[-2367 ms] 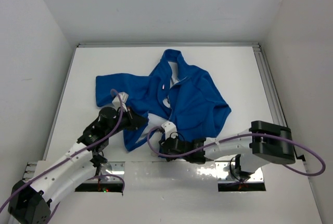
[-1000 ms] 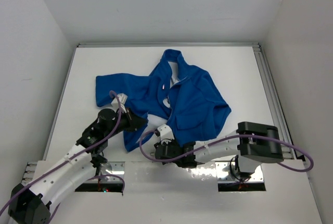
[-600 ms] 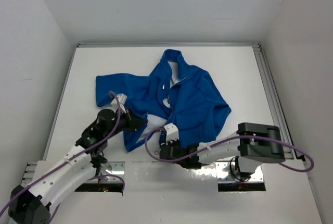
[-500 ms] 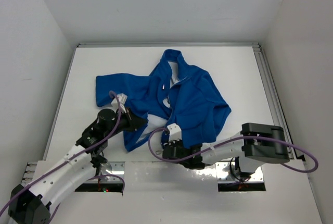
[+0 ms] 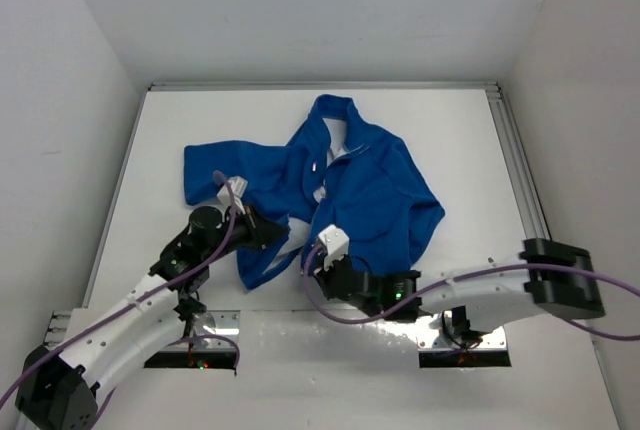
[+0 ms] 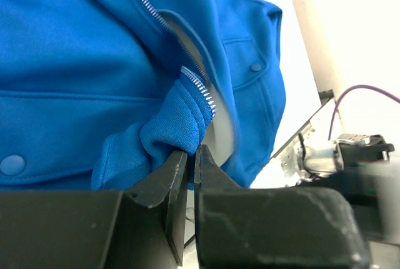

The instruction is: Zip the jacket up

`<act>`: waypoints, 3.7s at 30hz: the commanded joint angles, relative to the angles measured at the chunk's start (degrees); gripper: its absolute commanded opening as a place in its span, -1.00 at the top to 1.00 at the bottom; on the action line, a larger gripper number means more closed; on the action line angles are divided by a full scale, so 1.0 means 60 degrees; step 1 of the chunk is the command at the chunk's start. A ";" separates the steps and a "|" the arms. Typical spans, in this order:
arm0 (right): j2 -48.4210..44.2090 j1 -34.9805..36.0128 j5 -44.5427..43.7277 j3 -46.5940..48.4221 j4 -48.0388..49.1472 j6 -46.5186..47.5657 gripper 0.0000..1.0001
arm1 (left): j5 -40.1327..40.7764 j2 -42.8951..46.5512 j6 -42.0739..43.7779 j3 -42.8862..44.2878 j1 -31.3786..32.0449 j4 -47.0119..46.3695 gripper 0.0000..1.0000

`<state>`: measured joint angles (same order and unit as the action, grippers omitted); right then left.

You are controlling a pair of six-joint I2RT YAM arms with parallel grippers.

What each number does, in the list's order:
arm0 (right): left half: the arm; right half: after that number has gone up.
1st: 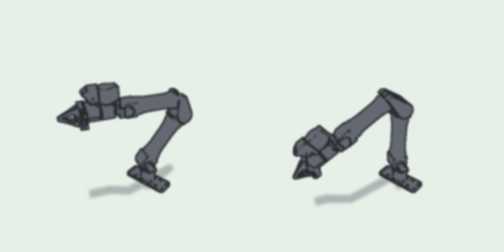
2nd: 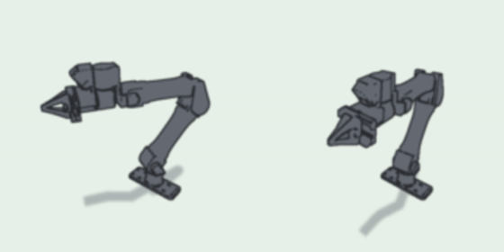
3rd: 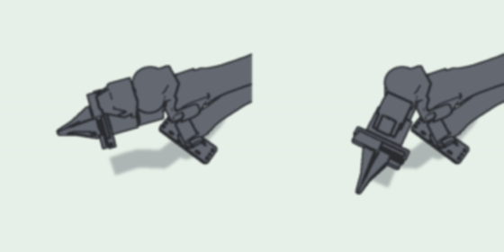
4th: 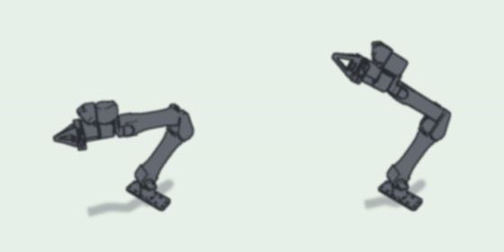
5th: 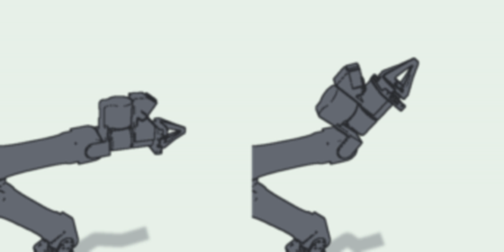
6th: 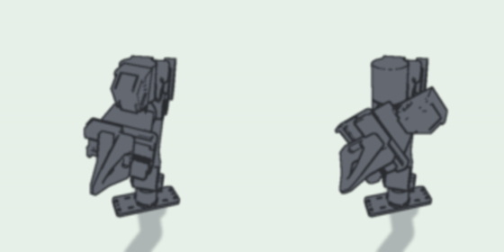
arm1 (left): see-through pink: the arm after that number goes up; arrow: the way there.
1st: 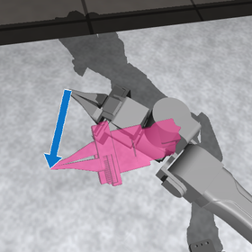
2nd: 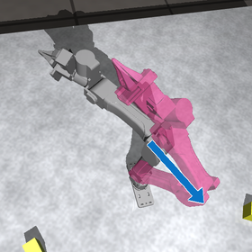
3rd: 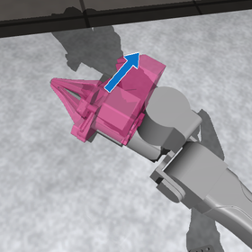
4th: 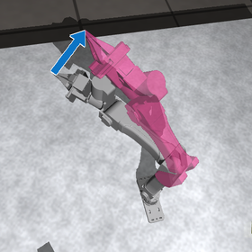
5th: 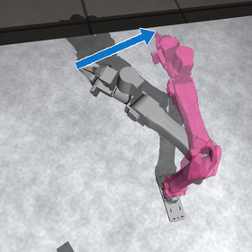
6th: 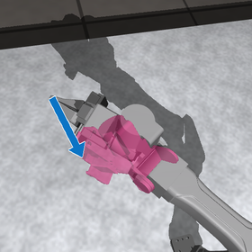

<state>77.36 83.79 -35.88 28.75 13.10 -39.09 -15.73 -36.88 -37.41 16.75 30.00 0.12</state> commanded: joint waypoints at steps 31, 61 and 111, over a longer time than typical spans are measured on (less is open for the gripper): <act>-0.0560 0.0083 -0.3160 -0.1219 0.7969 0.2957 1.00 | -0.0279 0.0771 -0.0109 -0.0083 0.0391 -0.2891 1.00; -0.3006 -0.0400 -0.0392 -0.1760 0.5784 0.1124 1.00 | -0.2241 0.1226 0.0375 -0.1079 0.0742 -0.5499 1.00; -0.3826 -0.0415 -0.0466 -0.2287 0.5961 0.1154 1.00 | -0.3004 0.0713 0.0419 -0.1108 0.0742 -0.5953 1.00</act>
<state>55.40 81.45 -39.03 14.90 45.28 -31.38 -33.39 -32.99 -35.59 9.26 33.85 -31.94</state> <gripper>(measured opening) 0.010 0.037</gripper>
